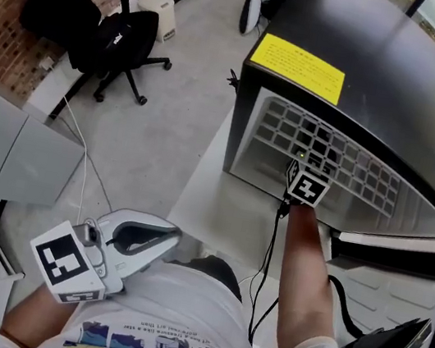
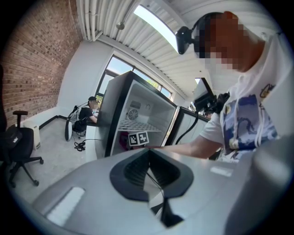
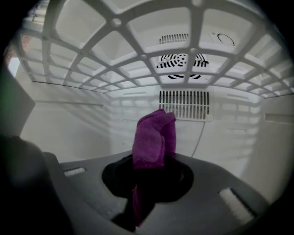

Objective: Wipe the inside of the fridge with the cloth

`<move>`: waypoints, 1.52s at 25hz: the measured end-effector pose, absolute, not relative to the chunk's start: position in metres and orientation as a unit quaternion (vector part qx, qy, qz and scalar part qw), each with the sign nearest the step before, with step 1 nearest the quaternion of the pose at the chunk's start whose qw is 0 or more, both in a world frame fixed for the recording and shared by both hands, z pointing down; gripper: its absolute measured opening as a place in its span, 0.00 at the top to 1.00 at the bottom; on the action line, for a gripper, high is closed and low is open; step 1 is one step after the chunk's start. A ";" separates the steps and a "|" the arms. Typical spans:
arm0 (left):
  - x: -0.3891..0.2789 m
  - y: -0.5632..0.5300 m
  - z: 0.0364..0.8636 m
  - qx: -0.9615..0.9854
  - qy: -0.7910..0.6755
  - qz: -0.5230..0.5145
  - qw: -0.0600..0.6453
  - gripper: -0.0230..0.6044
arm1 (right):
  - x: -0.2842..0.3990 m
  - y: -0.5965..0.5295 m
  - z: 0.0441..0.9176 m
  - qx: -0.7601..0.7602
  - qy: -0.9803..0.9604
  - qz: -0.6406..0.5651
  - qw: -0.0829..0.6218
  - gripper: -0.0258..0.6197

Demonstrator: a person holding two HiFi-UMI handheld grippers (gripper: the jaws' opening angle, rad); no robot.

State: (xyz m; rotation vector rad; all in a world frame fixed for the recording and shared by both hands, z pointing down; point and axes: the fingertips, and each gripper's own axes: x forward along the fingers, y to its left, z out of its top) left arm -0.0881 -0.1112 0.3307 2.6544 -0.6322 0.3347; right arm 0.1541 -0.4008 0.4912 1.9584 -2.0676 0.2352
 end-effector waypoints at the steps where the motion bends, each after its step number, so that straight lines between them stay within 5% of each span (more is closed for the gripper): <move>1: -0.090 -0.111 0.330 0.947 -0.227 0.119 0.196 0.96 | 0.151 -0.402 0.492 0.676 -0.718 0.081 0.144 0.88; 38: -0.094 -0.109 0.331 0.939 -0.251 0.126 0.200 0.95 | 0.041 -0.408 0.502 0.520 -0.837 0.065 0.155 0.88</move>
